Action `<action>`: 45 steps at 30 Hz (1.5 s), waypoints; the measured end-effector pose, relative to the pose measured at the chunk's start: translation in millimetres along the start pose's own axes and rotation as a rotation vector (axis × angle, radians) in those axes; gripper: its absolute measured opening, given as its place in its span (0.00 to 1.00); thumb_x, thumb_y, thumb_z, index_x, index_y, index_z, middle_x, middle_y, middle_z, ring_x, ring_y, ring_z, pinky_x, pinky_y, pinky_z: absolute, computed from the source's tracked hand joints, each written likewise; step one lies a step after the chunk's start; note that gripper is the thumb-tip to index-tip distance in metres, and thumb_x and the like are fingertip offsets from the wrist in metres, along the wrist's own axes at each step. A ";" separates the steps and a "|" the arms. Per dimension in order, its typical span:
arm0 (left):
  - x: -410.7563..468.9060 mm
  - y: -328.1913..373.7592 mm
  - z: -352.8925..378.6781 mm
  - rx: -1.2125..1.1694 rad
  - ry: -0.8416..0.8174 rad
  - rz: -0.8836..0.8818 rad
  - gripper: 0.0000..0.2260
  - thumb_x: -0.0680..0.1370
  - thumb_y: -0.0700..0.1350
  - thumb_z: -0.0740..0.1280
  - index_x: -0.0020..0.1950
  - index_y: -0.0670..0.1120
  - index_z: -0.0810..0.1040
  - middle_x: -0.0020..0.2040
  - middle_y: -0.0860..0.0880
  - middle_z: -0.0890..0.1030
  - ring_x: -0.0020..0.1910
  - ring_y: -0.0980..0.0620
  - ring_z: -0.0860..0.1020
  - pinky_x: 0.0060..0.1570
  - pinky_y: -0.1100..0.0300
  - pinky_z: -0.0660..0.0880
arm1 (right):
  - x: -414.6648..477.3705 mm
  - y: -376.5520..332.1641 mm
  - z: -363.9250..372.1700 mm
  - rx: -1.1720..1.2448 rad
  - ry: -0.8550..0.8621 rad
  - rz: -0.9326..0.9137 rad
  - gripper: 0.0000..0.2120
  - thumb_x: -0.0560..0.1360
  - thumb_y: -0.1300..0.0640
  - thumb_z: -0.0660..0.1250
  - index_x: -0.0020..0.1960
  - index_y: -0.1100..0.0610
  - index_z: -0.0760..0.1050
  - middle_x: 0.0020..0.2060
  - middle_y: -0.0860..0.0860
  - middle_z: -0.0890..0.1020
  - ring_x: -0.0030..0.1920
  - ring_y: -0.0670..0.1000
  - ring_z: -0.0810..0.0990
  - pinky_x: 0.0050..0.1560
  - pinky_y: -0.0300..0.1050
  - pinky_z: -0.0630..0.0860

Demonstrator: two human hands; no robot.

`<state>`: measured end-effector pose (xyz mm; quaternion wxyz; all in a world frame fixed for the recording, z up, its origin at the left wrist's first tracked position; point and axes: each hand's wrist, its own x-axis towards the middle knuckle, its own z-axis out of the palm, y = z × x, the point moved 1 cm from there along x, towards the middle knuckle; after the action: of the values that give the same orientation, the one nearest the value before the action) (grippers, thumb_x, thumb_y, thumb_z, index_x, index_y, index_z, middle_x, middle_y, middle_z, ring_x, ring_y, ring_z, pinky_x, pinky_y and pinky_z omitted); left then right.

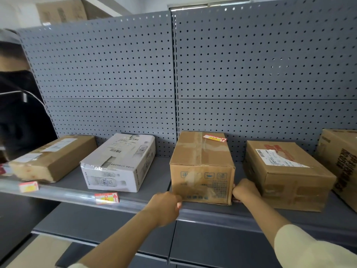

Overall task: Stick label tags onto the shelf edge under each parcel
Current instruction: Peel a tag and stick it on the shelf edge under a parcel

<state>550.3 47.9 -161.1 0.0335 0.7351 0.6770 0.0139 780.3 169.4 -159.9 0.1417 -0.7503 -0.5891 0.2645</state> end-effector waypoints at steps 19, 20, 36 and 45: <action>-9.3 -4.9 -6.5 -0.111 -0.035 0.045 0.12 0.76 0.42 0.61 0.57 0.52 0.78 0.57 0.53 0.81 0.55 0.49 0.79 0.51 0.58 0.73 | -34.2 6.3 -28.5 -0.244 0.246 -0.114 0.17 0.82 0.50 0.53 0.41 0.57 0.73 0.33 0.52 0.74 0.33 0.51 0.74 0.35 0.44 0.71; -9.4 -3.1 -6.0 -0.110 -0.034 0.046 0.13 0.76 0.42 0.61 0.58 0.52 0.77 0.57 0.53 0.81 0.55 0.49 0.78 0.51 0.58 0.72 | -38.8 7.8 -31.0 -0.275 0.252 -0.127 0.16 0.82 0.50 0.53 0.47 0.58 0.75 0.37 0.53 0.77 0.38 0.52 0.77 0.37 0.45 0.72; -3.5 4.0 15.3 -0.031 -0.105 0.056 0.17 0.77 0.42 0.63 0.66 0.50 0.74 0.66 0.48 0.76 0.62 0.46 0.76 0.62 0.53 0.74 | -92.1 51.7 -17.7 -0.011 0.644 -0.647 0.07 0.78 0.55 0.63 0.55 0.53 0.76 0.43 0.49 0.81 0.44 0.50 0.78 0.37 0.48 0.79; -0.3 7.8 21.6 0.020 -0.154 0.071 0.17 0.76 0.36 0.60 0.63 0.46 0.75 0.64 0.45 0.74 0.60 0.42 0.77 0.58 0.49 0.76 | -107.0 55.0 30.9 0.103 0.337 -0.738 0.04 0.78 0.56 0.63 0.51 0.52 0.75 0.44 0.50 0.78 0.43 0.48 0.76 0.41 0.43 0.74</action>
<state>559.4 46.3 -182.1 0.0775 0.7578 0.6461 -0.0481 789.7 49.1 -189.5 0.3592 -0.5132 -0.7732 0.0984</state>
